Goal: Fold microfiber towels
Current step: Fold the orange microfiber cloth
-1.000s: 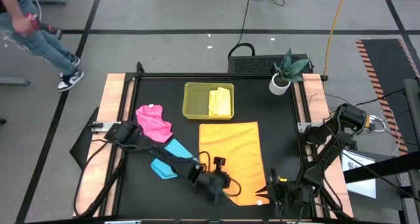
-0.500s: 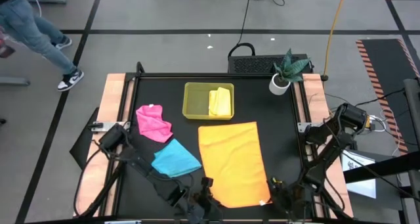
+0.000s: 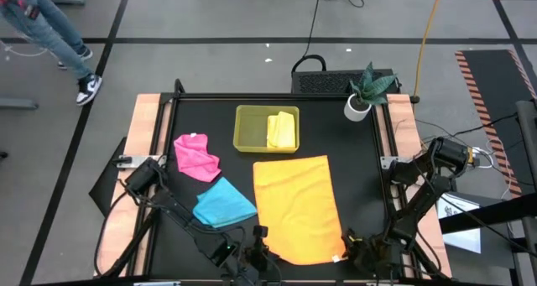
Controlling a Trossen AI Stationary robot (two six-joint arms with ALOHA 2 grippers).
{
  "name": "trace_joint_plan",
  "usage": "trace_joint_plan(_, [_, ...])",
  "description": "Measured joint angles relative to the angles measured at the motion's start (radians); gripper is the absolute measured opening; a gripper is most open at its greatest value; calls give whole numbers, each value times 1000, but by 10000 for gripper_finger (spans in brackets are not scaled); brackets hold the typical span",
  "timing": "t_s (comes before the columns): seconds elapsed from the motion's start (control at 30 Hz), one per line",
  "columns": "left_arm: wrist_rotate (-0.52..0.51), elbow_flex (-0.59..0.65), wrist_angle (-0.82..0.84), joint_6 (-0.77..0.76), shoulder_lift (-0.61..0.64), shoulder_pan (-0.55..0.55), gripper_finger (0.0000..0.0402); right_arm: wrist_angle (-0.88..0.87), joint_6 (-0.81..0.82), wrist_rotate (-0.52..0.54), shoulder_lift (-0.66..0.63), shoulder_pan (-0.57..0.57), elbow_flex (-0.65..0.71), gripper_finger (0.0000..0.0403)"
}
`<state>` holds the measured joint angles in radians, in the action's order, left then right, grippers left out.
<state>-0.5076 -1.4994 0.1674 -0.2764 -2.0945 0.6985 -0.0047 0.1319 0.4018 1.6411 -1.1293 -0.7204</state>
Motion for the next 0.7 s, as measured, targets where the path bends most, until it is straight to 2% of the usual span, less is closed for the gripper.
trace_joint_plan(0.17, [0, 0, 6, -1, 0, 0, 13, -3, 20, 92, 16, -13, 0, 51])
trace_joint_plan(0.3, [-9, 0, 18, -15, 0, 11, 9, -9, 110, 99, 4, -31, 2, 8])
trace_joint_plan(0.5, [-23, 0, 4, -17, 0, 58, 10, 126, 290, 86, -4, -91, -35, 3])
trace_joint_plan(0.7, [-107, 0, -28, 32, 0, 71, 5, 219, 287, 101, -7, -130, -89, 1])
